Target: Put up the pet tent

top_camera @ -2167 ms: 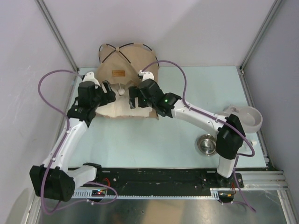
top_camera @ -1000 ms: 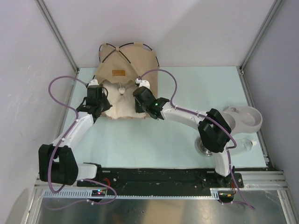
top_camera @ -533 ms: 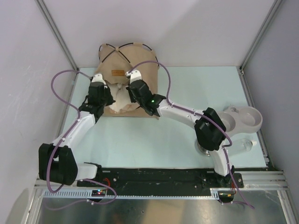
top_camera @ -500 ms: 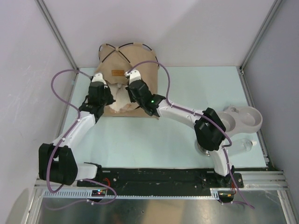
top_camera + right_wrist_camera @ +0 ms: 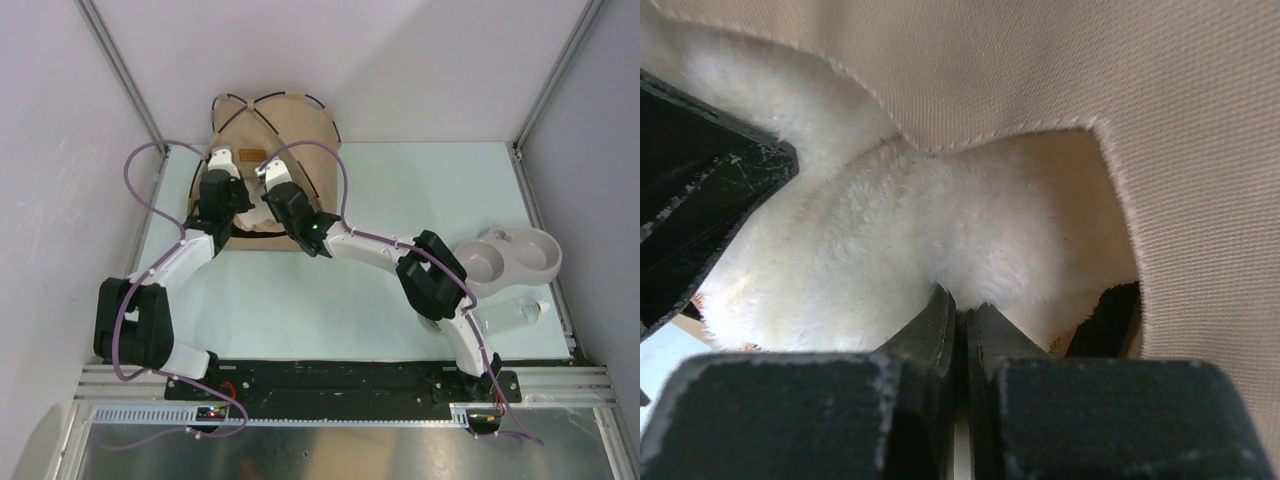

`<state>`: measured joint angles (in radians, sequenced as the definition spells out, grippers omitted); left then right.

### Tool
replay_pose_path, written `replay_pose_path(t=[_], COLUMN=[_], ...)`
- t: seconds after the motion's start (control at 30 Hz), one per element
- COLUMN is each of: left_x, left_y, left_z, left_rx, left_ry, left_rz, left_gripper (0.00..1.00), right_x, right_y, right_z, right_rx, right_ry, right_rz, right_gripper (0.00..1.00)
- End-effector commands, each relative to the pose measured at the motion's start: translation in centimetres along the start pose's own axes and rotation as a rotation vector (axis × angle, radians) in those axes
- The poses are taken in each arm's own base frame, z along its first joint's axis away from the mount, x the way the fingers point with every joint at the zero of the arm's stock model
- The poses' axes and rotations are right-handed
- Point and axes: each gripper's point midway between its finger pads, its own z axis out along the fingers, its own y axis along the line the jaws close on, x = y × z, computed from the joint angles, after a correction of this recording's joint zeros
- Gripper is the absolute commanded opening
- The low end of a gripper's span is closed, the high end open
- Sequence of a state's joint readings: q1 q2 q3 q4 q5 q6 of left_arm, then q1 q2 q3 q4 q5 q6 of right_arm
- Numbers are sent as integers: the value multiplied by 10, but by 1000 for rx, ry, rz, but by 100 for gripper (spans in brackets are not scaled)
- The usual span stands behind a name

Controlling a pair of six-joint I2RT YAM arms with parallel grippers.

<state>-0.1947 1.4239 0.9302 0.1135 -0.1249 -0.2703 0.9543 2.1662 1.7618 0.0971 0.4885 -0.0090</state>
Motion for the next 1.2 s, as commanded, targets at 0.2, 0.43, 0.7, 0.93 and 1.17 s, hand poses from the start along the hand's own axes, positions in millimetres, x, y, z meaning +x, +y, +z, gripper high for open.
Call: replay_pose_path(t=[0.2,0.43,0.7,0.93,1.17], left_x=[16,36,40,37,20], left_y=[-30,8,15,12,5], left_z=[6,-8,1,4,-17], left_rx=[63,-199,-246,-227,-175], left_ry=[-28,-45,-3,14,-21], left_rz=[5,-23,27,36,11], left_gripper=[0,0,7,31,54], right_x=[3,23,36,36,3], right_y=[22,7,4,6,-3], right_z=[13,28,23,7,-31], right_rx=[-45,-48,-39,-17,18], right_ry=[-60,26,79,84,12], right_rz=[-108,-136,-114,-106,-69], right_gripper=[0,6,20,59,82])
